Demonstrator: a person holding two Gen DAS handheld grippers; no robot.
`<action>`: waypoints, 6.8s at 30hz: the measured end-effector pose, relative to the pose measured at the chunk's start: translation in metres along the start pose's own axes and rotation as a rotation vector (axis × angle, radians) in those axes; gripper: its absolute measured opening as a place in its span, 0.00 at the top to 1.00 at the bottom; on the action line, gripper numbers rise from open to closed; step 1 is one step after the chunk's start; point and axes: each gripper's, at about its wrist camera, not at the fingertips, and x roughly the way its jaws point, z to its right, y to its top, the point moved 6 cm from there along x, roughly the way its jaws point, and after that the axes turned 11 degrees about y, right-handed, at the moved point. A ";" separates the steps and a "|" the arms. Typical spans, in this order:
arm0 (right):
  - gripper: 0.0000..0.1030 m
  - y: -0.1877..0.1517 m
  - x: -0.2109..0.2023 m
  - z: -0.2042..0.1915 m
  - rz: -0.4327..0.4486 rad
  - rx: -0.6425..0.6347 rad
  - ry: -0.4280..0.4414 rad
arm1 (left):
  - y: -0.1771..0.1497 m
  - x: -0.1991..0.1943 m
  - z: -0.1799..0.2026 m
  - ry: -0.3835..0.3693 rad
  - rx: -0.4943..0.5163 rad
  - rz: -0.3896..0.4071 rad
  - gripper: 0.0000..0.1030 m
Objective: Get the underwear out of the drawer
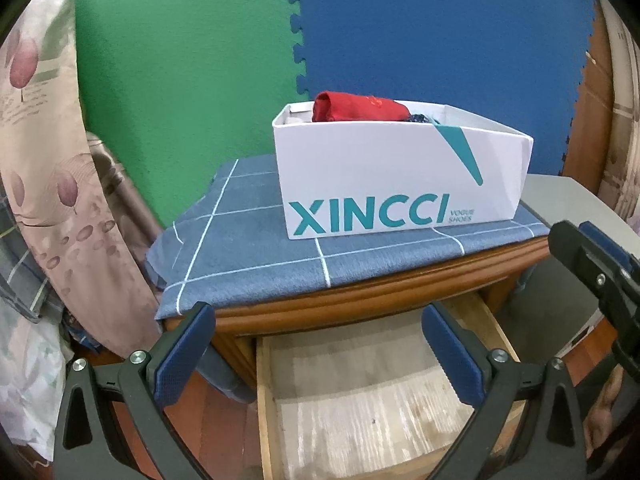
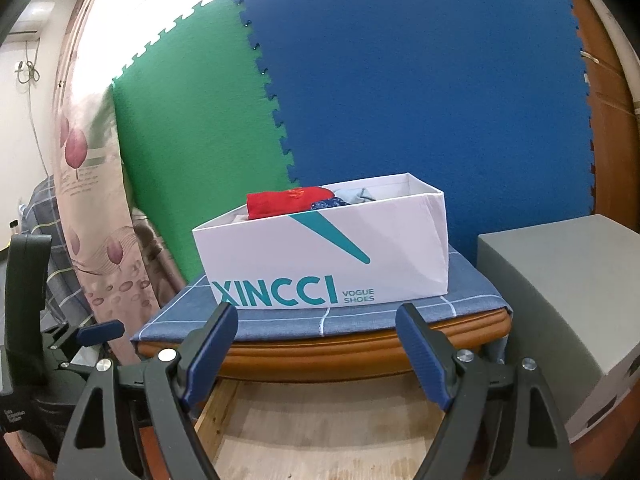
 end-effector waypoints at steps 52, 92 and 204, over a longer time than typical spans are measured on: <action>0.19 -0.002 -0.001 -0.005 -0.008 -0.016 0.024 | 0.025 -0.044 -0.010 -0.022 0.027 0.122 0.00; 0.19 -0.006 0.002 -0.004 -0.028 -0.020 0.033 | 0.024 -0.040 -0.011 -0.027 0.022 0.096 0.00; 0.19 -0.009 -0.008 -0.006 -0.031 -0.032 0.035 | 0.014 -0.029 -0.014 -0.062 -0.046 0.086 0.00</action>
